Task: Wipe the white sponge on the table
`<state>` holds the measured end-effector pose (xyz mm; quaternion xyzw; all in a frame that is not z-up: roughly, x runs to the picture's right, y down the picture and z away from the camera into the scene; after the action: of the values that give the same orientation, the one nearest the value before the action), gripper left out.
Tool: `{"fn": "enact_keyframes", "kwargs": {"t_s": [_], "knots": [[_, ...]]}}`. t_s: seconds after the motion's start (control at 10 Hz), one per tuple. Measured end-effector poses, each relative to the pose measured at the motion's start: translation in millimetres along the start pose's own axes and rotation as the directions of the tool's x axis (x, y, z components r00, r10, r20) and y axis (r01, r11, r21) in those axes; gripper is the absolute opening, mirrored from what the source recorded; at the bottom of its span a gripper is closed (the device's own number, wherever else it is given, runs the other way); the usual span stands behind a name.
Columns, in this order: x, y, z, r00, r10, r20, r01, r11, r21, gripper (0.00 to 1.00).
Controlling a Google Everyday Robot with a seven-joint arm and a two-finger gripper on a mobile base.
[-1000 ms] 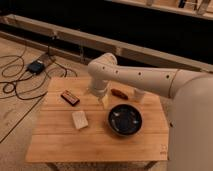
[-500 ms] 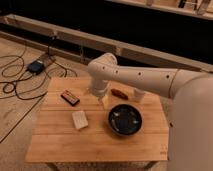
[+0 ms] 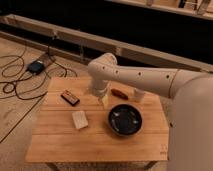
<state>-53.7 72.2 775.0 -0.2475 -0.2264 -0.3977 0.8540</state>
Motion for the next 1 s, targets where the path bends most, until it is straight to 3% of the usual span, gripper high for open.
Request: {"fn": "enact_keyframes", "kwargs": {"t_s": [0.4,1.0], "knots": [[2.1,-1.3,4.7,1.000,-0.004,-0.004,0.004,1.000,0.000,0.80],[-27.9,-20.8,49.0,0.998,-0.051,-0.034,0.051,0.999,-0.013,0.80]]}}
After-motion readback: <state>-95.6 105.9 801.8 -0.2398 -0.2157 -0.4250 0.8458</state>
